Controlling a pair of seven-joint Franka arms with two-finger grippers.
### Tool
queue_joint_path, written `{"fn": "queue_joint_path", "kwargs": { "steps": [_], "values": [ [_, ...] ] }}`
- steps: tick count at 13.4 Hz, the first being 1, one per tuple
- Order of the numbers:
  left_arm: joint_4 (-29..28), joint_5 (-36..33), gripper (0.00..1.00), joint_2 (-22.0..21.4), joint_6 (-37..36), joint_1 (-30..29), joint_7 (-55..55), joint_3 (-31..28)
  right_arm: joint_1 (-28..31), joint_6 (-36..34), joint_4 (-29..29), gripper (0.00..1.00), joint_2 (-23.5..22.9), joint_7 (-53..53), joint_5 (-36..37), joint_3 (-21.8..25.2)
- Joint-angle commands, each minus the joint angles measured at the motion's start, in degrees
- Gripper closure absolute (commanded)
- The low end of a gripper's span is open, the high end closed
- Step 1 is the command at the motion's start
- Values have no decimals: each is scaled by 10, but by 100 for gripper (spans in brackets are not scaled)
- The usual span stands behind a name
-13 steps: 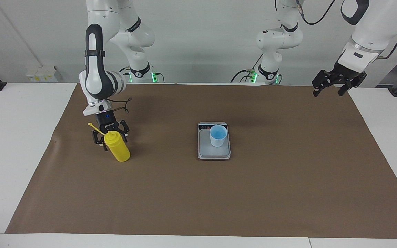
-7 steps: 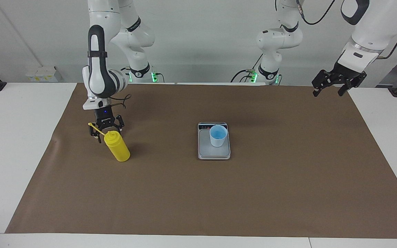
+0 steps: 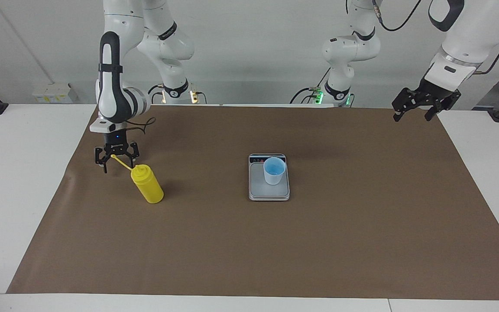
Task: Pour seasoning into cup on scale with both arms
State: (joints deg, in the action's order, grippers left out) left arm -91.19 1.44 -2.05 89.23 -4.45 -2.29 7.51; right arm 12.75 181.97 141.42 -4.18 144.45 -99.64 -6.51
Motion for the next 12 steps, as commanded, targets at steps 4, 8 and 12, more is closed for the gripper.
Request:
{"fn": "queue_joint_path", "kwargs": {
  "steps": [4, 8, 12],
  "values": [
    [-8, -7, 0, -8, -5, 1, 1, -2, 70, 10, -105, 0, -36, 174, -8, -2],
    [-8, -7, 0, -8, -5, 1, 1, -2, 101, 5, -198, 0, -66, 248, 66, -3],
    [-8, -7, 0, -8, -5, 1, 1, -2, 119, -30, -311, 0, -108, 250, 252, -2]
  ]
}}
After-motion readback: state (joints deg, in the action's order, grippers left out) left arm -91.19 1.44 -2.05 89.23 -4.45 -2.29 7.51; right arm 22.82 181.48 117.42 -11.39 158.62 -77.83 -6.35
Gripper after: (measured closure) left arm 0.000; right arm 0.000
